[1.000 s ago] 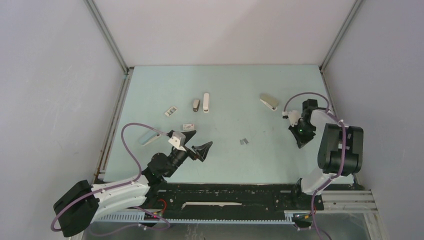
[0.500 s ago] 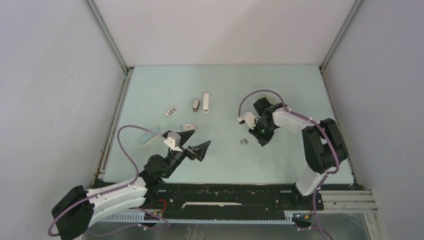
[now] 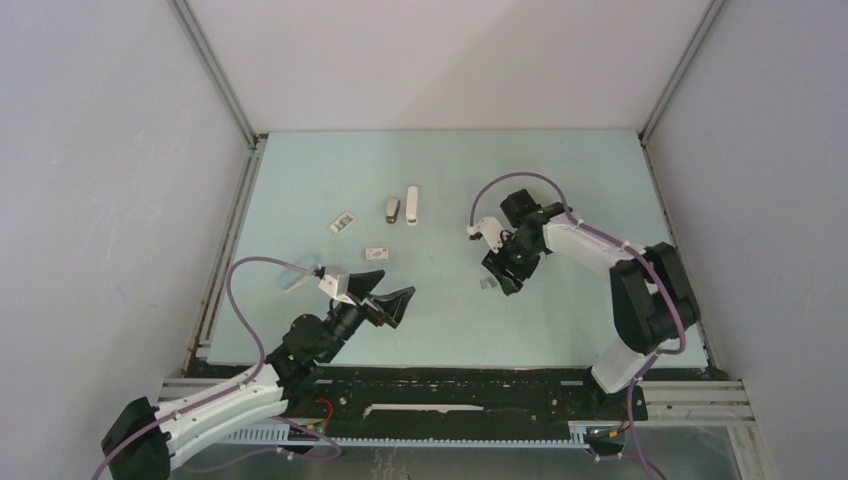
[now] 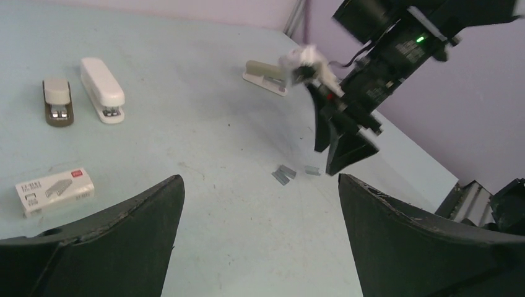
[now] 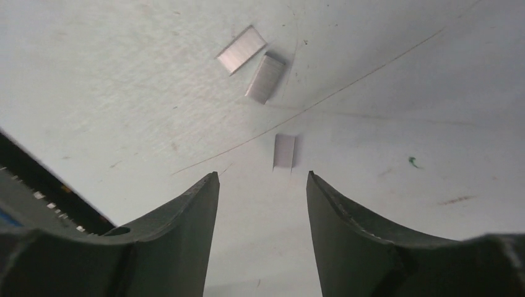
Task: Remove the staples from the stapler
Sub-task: Place the staple at the center of the board, then pick up the stapler from the center of the board.
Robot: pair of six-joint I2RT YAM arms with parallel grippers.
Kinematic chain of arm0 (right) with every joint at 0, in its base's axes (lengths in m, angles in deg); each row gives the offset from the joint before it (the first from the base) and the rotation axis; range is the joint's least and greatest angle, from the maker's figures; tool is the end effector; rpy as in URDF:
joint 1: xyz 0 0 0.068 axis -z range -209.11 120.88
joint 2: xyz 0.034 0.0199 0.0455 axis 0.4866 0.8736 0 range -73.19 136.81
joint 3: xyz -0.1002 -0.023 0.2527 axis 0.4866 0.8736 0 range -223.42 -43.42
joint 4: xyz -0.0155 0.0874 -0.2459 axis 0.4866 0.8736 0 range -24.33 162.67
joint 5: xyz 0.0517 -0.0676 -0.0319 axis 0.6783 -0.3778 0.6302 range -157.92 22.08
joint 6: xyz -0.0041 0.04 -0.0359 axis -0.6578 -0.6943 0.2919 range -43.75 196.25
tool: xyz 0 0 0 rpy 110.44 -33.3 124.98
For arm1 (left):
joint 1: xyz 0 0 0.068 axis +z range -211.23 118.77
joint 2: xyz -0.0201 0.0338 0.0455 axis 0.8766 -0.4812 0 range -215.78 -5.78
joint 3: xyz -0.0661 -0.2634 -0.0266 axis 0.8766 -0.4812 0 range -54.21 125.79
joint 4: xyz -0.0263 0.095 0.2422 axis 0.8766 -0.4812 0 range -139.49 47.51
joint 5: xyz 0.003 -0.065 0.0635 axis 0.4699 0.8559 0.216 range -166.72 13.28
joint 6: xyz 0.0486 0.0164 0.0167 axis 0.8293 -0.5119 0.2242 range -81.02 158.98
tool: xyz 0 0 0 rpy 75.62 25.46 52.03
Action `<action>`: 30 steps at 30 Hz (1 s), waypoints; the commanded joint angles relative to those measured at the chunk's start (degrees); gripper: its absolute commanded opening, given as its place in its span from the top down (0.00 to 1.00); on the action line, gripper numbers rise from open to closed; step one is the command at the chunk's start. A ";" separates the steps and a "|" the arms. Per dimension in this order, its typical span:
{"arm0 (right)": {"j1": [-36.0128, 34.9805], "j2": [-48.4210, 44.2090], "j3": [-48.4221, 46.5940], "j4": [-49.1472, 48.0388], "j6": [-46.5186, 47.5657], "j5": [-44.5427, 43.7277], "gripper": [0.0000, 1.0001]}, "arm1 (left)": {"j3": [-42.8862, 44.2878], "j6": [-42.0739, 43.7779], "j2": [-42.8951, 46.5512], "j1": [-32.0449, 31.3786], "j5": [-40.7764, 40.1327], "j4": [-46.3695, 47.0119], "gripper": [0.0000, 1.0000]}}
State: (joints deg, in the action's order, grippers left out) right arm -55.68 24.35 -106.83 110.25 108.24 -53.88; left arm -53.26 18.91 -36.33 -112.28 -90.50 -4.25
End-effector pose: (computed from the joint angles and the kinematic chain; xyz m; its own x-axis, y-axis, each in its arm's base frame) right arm 0.2755 0.1474 0.1811 -0.4915 -0.8204 -0.2921 -0.8687 0.4855 0.0981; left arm 0.0962 -0.1057 0.1952 -0.1198 -0.3820 -0.9164 0.6027 0.7055 -0.3729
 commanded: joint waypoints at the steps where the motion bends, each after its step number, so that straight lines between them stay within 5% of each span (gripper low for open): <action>1: 2.46 -11.66 -2.19 2.26 0.08 8.81 0.36 | 2.29 -7.74 3.96 0.26 -2.24 -9.85 0.00; 8: 8.11 -23.75 -1.75 7.27 4.47 29.63 0.36 | 6.48 -14.59 10.06 0.54 -8.82 -30.04 0.00; 16: 6.95 -29.26 -0.93 7.79 6.07 31.47 0.36 | 9.89 -17.62 13.12 5.38 -10.04 -39.16 0.00; 23: 5.64 -31.07 -0.21 6.93 5.98 30.54 0.35 | 17.00 -15.27 6.06 19.61 -0.77 -42.36 0.00; 30: 4.72 -30.99 0.22 6.33 5.98 28.99 0.35 | 21.93 -17.22 -8.47 38.08 14.42 -34.51 0.05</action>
State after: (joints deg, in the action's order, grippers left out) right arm -50.31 -5.40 -106.92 117.18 113.44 -24.54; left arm -36.43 2.84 -38.27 -80.43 -85.59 -43.42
